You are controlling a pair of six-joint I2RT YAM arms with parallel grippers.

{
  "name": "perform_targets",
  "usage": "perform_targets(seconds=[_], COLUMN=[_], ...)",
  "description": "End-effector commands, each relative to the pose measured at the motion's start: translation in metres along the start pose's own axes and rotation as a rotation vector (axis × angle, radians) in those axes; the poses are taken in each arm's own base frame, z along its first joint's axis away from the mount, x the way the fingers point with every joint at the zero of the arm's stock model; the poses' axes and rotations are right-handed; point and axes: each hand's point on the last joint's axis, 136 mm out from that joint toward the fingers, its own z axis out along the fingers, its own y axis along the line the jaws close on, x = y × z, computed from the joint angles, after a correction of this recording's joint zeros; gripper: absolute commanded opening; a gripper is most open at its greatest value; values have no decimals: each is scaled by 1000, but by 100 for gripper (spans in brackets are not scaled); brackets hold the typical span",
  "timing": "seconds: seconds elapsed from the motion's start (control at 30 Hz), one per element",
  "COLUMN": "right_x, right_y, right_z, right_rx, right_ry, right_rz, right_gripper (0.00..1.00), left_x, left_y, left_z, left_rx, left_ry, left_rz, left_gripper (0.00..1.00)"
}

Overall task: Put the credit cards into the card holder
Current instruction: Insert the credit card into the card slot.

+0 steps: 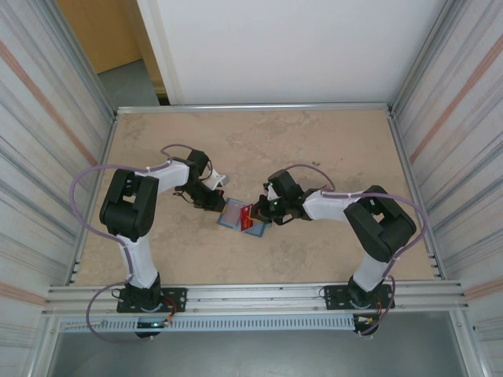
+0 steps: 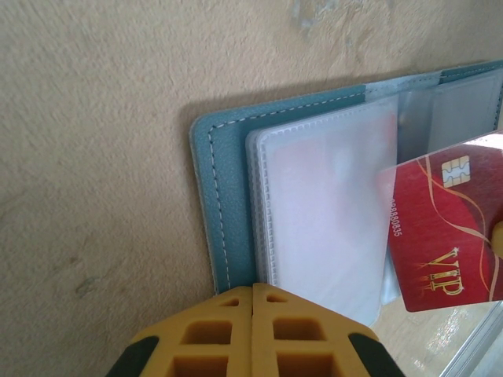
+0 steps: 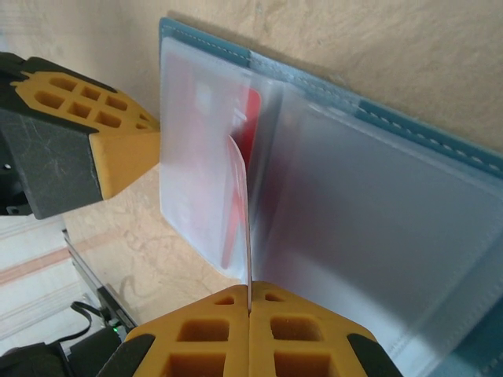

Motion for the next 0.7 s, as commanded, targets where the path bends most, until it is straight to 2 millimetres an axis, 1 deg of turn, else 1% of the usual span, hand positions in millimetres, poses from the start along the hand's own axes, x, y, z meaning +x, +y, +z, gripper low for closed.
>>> perform_targets(seconds=[0.0, 0.13, 0.27, 0.43, 0.67], right_x=[-3, -6, -5, -4, -5], right_y=[-1, -11, -20, -24, -33], right_z=[5, 2, 6, 12, 9], right_rx=[16, 75, 99, 103, 144], right_ry=[-10, -60, -88, -108, -133], right_rz=[22, 21, 40, 60, 72], right_gripper=[0, 0, 0, 0, 0], left_x=[7, 9, 11, 13, 14], left_y=[-4, -5, -9, -12, -14], left_z=[2, 3, 5, 6, 4], left_rx=[1, 1, 7, 14, 12], left_ry=[33, 35, 39, 41, 31], left_rz=[14, 14, 18, 16, 7], left_gripper=[0, 0, 0, 0, 0])
